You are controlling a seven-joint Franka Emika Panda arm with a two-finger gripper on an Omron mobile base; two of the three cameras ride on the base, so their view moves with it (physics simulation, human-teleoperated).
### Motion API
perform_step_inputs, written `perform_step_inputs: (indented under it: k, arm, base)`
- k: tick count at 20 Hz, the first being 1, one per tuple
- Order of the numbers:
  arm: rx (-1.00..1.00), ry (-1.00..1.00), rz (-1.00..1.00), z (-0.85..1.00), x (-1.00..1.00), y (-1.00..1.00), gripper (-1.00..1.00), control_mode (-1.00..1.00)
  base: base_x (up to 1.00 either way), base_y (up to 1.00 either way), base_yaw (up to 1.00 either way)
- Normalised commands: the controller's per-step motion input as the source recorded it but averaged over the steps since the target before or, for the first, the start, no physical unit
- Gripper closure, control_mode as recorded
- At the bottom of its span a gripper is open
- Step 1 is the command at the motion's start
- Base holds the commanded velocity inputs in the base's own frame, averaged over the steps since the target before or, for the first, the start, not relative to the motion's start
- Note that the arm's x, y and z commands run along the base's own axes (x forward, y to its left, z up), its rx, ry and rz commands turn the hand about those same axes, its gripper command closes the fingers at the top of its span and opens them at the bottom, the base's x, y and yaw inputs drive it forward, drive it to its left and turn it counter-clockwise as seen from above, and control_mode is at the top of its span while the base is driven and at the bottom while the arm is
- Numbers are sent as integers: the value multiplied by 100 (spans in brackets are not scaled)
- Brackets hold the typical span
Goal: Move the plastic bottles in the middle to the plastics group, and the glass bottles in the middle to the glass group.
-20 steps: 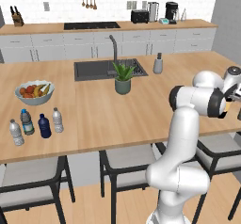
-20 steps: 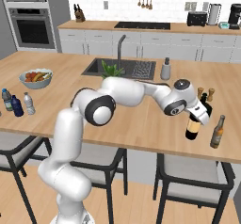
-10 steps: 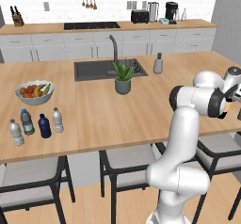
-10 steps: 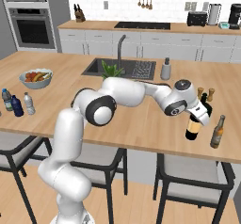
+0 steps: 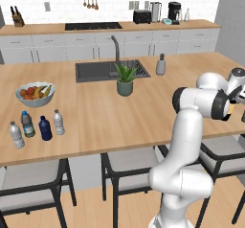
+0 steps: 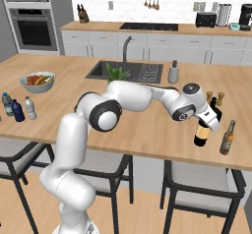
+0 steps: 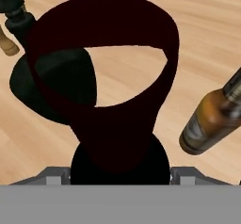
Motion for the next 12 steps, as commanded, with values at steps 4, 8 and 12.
perform_step_inputs:
  k: [4, 8, 12]
  arm:
    - [0, 0, 0, 0, 0, 0, -100, -100]
    - [0, 0, 0, 0, -4, 1, -100, -100]
    - [0, 0, 0, 10, -31, 13, -100, -100]
  base:
    - [0, 0, 0]
    - [0, 0, 0]
    - [0, 0, 0]
